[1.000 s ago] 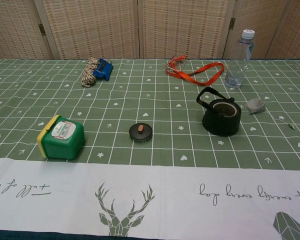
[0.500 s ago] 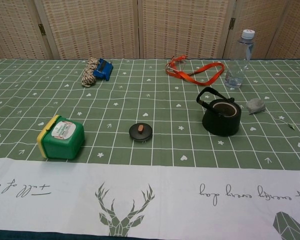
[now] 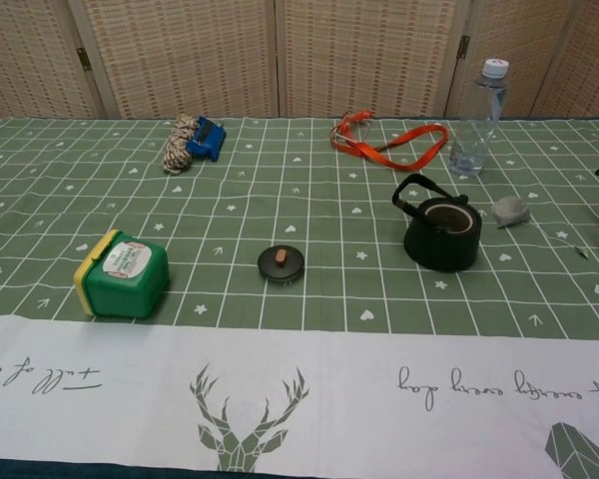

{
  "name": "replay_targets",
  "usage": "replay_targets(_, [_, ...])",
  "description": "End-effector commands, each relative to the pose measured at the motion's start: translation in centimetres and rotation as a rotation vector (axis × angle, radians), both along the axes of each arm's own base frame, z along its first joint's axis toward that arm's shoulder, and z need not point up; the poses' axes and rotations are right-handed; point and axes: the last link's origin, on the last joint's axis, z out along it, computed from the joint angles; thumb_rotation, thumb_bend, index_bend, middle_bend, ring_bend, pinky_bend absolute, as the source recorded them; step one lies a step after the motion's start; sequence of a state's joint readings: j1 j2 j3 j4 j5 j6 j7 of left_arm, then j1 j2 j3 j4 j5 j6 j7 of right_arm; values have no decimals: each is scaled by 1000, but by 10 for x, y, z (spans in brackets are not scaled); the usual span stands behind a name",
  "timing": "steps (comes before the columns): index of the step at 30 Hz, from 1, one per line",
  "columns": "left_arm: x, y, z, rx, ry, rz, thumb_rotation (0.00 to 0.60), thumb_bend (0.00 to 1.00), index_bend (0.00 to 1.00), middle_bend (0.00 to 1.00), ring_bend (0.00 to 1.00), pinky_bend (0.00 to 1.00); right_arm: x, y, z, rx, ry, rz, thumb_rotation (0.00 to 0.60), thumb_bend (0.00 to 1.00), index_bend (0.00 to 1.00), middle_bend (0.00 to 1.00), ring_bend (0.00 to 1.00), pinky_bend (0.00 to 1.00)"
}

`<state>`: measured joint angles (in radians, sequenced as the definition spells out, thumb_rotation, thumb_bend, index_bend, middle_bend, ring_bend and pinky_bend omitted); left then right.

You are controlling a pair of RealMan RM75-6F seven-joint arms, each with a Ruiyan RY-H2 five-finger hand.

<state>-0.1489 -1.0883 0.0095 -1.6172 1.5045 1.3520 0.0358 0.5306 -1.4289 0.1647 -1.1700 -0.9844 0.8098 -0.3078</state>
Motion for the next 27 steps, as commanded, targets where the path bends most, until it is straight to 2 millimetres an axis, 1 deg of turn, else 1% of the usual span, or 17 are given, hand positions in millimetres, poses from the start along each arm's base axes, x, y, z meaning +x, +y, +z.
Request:
replay_targets(1, [0,0,0,-1,0,0,600,244,15,53,35,0,2,-4,-6,13,9,-4,600,335,464,0,0,0])
replay_targets(8, [0,0,2,-2,-8,-2,600,244,15,53,35,0,3,-9,-14,16,6,-20,600,335,428,0,0,0])
replay_targets(15, [0,0,3,-1,-14,-3,600,244,15,53,35,0,2,-12,-19,26,7,-29,600,335,428,0,0,0])
replay_targets(27, [0,0,4,5,-23,-8,600,244,15,53,34,0,7,-21,-30,51,-24,-32,600,335,428,0,0,0])
